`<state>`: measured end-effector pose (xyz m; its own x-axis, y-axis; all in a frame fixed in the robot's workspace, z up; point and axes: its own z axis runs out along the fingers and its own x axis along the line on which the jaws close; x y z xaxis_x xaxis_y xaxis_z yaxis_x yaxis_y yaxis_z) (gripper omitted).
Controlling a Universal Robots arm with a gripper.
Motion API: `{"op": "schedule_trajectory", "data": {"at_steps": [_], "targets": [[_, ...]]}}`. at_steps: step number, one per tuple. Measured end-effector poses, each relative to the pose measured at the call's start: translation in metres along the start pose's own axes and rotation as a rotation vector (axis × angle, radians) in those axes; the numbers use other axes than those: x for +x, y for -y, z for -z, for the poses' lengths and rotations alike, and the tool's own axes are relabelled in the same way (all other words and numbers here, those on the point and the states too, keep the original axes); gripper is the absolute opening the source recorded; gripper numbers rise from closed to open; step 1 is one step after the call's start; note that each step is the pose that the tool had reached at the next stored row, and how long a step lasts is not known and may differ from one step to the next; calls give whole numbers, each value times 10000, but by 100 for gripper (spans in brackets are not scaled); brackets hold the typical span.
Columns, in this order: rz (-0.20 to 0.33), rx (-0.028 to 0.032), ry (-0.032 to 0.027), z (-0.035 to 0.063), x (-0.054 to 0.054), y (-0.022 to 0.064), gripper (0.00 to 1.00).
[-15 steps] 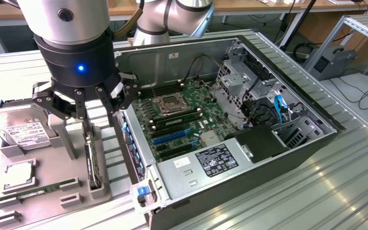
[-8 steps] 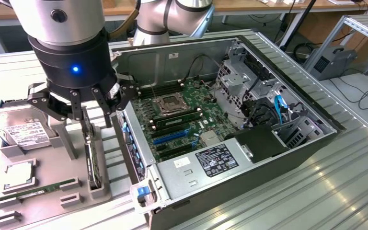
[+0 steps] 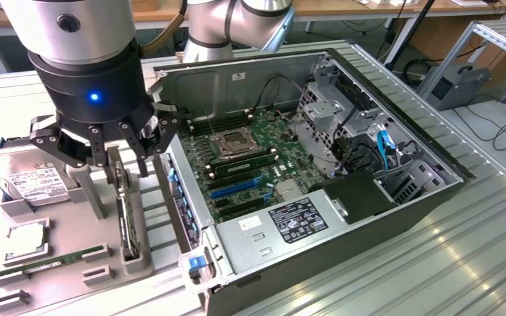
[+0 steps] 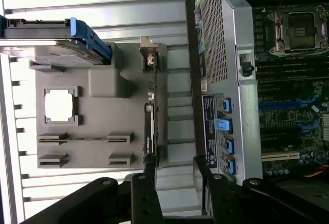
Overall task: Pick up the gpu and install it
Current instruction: 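Pick up the gpu and move the gpu toward the slot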
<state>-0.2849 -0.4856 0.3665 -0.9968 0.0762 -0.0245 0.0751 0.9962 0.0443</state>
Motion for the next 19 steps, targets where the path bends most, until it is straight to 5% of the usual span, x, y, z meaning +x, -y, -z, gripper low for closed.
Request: {"op": "schedule_trajectory", "data": {"at_steps": [19], "targets": [[0,1,0,-10,107,9,42]]}}
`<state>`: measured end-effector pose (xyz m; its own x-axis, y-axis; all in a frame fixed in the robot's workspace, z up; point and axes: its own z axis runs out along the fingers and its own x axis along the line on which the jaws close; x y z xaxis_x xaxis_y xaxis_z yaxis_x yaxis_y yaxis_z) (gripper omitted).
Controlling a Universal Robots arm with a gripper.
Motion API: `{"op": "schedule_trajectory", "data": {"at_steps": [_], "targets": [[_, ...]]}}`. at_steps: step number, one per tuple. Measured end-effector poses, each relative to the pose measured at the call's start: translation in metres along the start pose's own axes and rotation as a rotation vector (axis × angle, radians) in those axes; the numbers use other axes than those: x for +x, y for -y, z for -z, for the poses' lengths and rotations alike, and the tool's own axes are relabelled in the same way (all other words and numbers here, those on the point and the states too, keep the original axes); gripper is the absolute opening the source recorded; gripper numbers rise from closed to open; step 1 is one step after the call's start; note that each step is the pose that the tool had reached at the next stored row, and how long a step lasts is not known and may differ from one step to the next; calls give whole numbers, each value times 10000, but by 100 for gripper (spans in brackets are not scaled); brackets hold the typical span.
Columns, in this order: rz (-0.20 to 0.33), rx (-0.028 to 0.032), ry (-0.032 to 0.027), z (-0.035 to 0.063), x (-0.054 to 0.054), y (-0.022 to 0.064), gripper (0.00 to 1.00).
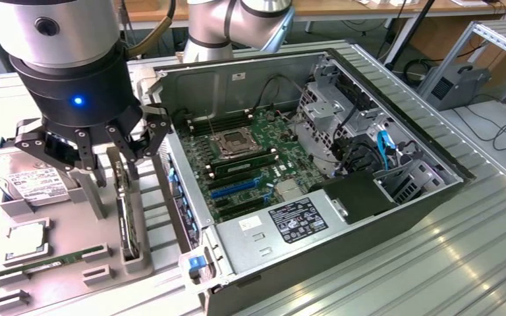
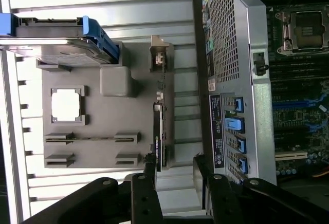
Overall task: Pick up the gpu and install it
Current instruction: 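Pick up the gpu and move the gpu toward the slot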
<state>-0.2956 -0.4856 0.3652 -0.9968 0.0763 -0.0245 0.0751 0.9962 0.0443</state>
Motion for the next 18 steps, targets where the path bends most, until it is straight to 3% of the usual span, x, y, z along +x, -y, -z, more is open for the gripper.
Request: {"op": "schedule_trajectory", "data": {"at_steps": [18], "targets": [[0,0,0,-11,62,5,42]]}}
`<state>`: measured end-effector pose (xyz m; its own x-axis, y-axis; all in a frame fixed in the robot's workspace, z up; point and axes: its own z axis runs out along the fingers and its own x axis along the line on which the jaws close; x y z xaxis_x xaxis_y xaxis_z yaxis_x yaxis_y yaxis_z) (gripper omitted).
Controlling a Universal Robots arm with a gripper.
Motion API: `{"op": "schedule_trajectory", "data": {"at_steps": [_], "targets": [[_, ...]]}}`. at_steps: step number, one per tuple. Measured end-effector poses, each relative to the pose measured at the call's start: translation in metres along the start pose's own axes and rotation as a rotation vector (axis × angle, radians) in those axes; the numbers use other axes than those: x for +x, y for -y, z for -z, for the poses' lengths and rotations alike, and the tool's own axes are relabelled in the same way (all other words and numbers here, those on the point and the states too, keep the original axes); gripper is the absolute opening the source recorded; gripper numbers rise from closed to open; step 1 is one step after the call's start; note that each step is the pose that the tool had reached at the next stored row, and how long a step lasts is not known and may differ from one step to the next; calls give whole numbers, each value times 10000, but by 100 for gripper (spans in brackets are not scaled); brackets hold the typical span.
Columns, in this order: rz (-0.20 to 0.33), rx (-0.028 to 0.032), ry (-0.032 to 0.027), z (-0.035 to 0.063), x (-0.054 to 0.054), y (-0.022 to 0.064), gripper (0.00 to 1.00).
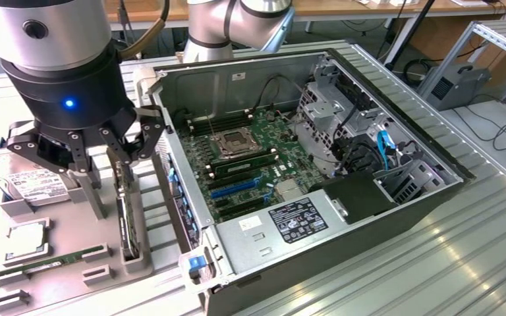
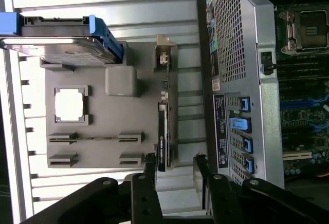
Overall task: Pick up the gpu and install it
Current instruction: 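Pick up the gpu and move the gpu toward the slot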
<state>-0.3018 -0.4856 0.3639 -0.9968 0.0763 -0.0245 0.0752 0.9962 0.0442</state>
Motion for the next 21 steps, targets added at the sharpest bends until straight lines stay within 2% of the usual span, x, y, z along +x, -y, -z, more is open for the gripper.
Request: {"op": "schedule_trajectory", "data": {"at_steps": [21], "targets": [[1,0,-1,-33,64,6,42]]}}
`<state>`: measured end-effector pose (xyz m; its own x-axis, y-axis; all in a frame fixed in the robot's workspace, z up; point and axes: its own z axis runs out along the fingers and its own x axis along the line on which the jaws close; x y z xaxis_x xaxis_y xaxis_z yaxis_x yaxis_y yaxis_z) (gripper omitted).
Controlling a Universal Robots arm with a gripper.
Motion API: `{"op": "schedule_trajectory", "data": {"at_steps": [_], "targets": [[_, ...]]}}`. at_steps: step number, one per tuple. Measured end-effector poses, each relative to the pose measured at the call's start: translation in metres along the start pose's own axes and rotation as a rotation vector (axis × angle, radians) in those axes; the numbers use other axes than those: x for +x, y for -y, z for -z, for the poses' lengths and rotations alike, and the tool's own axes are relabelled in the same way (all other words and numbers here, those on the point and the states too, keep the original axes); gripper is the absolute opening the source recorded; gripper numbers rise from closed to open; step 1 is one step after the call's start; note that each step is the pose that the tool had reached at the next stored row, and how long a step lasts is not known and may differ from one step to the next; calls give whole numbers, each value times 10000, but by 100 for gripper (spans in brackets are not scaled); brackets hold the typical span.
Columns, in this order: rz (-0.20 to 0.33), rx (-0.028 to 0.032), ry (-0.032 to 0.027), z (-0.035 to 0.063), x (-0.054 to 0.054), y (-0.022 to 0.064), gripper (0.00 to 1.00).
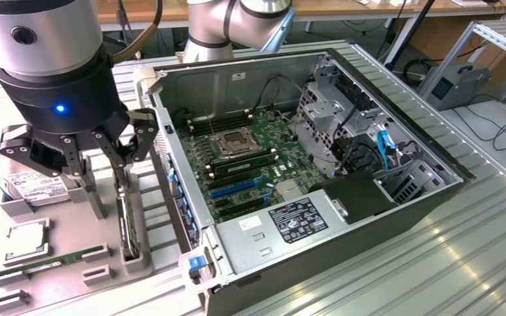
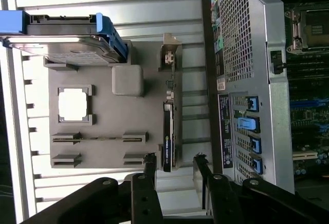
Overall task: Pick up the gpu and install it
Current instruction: 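Pick up the gpu and move the gpu toward the slot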
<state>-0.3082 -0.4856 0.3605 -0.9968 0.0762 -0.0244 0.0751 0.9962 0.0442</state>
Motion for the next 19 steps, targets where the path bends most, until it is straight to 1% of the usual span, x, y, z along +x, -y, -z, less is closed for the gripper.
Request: {"op": "schedule_trajectory", "data": {"at_steps": [19], "targets": [[-1,0,0,-52,2,2,42]]}}
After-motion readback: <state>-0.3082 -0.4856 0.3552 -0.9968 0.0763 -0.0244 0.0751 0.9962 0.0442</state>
